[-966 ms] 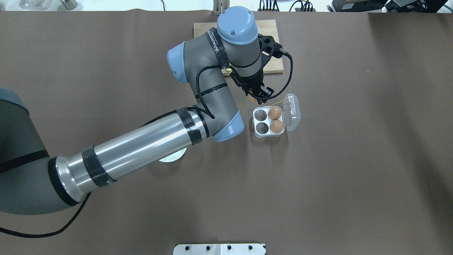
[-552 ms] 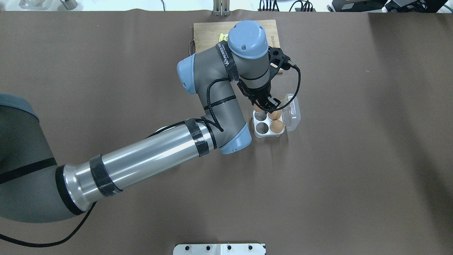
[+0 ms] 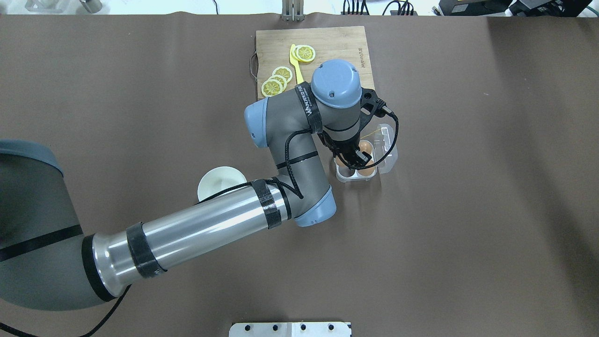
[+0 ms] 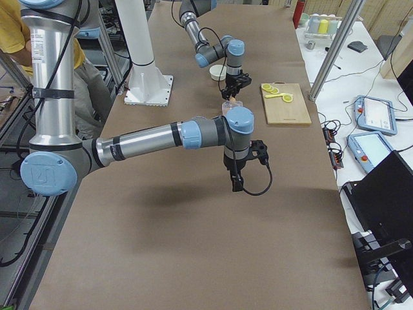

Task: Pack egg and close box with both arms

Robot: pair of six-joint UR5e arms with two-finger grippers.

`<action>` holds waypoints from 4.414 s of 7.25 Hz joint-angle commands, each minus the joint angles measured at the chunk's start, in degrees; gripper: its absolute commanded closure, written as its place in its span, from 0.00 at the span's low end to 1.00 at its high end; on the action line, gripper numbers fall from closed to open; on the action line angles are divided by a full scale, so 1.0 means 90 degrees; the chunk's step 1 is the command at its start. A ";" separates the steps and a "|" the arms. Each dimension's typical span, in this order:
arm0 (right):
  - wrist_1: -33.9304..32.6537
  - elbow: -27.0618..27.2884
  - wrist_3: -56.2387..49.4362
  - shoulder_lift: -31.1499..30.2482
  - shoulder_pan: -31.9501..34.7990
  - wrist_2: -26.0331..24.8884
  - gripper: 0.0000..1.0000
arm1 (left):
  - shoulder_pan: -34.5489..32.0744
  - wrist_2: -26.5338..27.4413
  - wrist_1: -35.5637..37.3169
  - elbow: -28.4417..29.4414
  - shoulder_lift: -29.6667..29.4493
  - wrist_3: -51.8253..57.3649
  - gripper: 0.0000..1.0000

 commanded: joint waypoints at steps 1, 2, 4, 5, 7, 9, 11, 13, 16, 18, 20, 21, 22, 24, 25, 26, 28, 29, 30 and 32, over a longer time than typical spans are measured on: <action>-0.0003 0.0000 0.0009 0.0004 0.0000 0.0004 0.00 | 0.0038 0.0073 -0.0011 0.0024 0.0007 -0.0010 0.77; 0.0007 0.0010 0.0000 0.0004 0.0000 0.0004 0.00 | 0.0028 0.0073 -0.0069 -0.0014 -0.0003 -0.0020 0.41; 0.0007 0.0010 0.0009 -0.0005 0.0000 0.0004 0.00 | -0.0001 0.0063 -0.0128 -0.0054 -0.0012 -0.0233 0.03; 0.0007 0.0010 0.0000 -0.0005 0.0000 0.0004 0.00 | -0.0059 0.0034 -0.0128 -0.0141 -0.0012 -0.0264 0.03; 0.0007 0.0010 0.0000 0.0004 0.0000 0.0023 0.00 | -0.0409 -0.0053 -0.0089 -0.0366 -0.0003 -0.0303 0.03; 0.0007 0.0000 0.0000 0.0004 -0.0010 0.0033 0.00 | -0.1072 -0.0735 0.0405 -0.1025 0.0317 -0.0264 0.03; -0.0003 0.0000 0.0000 0.0014 -0.0039 0.0033 0.00 | -0.1882 -0.1359 0.0974 -0.2031 0.1077 -0.0206 0.03; 0.0007 0.0000 0.0009 0.0053 -0.0059 0.0023 0.00 | -0.2810 -0.1927 0.1005 -0.2872 0.2121 -0.0041 0.03; 0.0007 0.0039 0.0009 0.0063 -0.0098 0.0082 0.00 | -0.3943 -0.2211 0.1717 -0.4114 0.3800 0.0817 0.03; -0.0003 0.0058 0.0019 0.0160 -0.0176 0.0092 0.00 | -0.4957 -0.2845 0.1689 -0.4437 0.4729 0.1110 0.03; -0.0003 0.0107 0.0019 0.0161 -0.0186 0.0111 0.00 | -0.5759 -0.3255 0.1620 -0.4924 0.5997 0.1542 0.03; -0.0003 0.0127 0.0019 0.0161 -0.0205 0.0111 0.00 | -0.6131 -0.3334 0.1610 -0.5246 0.6593 0.1533 0.03; -0.0003 0.0137 0.0019 0.0161 -0.0244 0.0111 0.00 | -0.6444 -0.3326 0.1620 -0.5326 0.7092 0.1542 0.03; -0.0013 0.0137 0.0019 0.0151 -0.0283 0.0111 0.00 | -0.6661 -0.3228 0.1630 -0.5017 0.7701 0.1543 0.03; -0.0022 0.0146 0.0019 0.0151 -0.0293 0.0121 0.00 | -0.6720 -0.2967 0.1678 -0.4744 0.7712 0.1543 0.03; -0.0032 0.0156 0.0019 0.0151 -0.0293 0.0179 0.00 | -0.6711 -0.2626 0.1688 -0.4384 0.7732 0.1543 0.03; -0.0032 0.0185 0.0029 0.0151 -0.0303 0.0189 0.00 | -0.6710 -0.2554 0.1630 -0.3679 0.7683 0.2318 0.03; -0.0003 0.0195 0.0058 0.0170 -0.0313 0.0228 0.00 | -0.6739 -0.2573 0.1591 -0.3600 0.7722 0.2440 0.03; 0.0007 0.0186 0.0058 0.0180 -0.0342 0.0267 0.01 | -0.6740 -0.2573 0.1465 -0.3618 0.7741 0.2431 0.02; 0.0026 0.0282 0.0068 0.0229 -0.0352 0.0656 0.49 | -0.6740 -0.2573 0.1444 -0.3647 0.7712 0.2412 0.02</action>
